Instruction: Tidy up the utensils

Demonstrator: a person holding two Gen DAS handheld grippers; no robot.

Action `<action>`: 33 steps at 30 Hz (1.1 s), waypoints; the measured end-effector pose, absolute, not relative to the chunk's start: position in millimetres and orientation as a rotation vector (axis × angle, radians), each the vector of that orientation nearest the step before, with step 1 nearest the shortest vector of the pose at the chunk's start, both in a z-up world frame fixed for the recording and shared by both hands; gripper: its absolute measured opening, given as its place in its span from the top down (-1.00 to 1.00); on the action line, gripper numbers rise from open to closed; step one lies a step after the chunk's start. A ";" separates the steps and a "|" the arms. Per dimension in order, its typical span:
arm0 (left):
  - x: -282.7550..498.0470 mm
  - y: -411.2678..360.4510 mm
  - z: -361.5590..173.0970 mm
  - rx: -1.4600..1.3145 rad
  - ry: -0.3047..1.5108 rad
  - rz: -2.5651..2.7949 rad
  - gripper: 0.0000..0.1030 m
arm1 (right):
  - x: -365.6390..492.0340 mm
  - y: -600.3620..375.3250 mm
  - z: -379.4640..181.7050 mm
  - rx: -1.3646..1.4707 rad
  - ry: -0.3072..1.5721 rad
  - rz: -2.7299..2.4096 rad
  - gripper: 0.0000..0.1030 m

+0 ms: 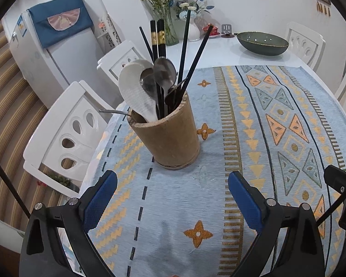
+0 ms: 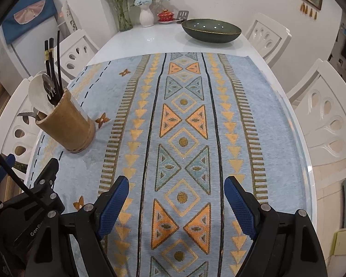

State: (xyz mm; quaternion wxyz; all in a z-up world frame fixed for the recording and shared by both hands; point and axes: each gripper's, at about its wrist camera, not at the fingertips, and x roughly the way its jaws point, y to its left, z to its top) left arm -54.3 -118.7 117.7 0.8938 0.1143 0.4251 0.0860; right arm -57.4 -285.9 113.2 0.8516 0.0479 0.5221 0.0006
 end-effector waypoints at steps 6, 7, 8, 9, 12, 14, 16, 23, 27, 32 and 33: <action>-44.5 -105.9 88.3 0.196 0.960 0.118 -0.88 | -50.2 -280.8 106.6 0.100 1.113 0.008 -0.63; -43.0 -103.2 82.5 0.193 0.976 0.115 -0.88 | -48.5 -279.6 105.0 0.102 1.118 0.009 -0.63; -41.4 -99.9 77.1 0.193 0.986 0.117 -0.88 | -47.1 -278.4 104.0 0.102 1.120 0.009 -0.63; -40.3 -98.1 74.5 0.197 0.988 0.121 -0.88 | -46.0 -276.9 103.1 0.100 1.118 0.008 -0.63; -36.4 -93.2 70.7 0.203 0.990 0.118 -0.88 | -43.0 -272.1 98.5 0.094 1.119 0.004 -0.63; -35.2 -90.6 70.4 0.198 0.988 0.104 -0.88 | -41.9 -268.9 93.9 0.095 1.128 0.005 -0.63; -34.9 -89.1 68.2 0.199 0.987 0.080 -0.88 | -41.1 -265.2 89.1 0.095 1.135 0.003 -0.63; -29.7 -87.8 47.0 0.268 0.947 0.031 -0.88 | -38.4 -249.8 70.1 0.027 1.095 -0.006 -0.63; -23.0 -79.1 38.9 0.247 0.944 0.053 -0.88 | -38.7 -238.8 57.2 -0.018 1.055 0.002 -0.63; -26.4 -68.5 35.3 0.264 0.889 0.118 -0.88 | -40.5 -226.2 41.2 -0.028 1.023 0.004 -0.63; -26.0 -66.0 34.5 0.266 0.884 0.128 -0.88 | -40.6 -223.6 37.4 -0.035 1.014 0.001 -0.63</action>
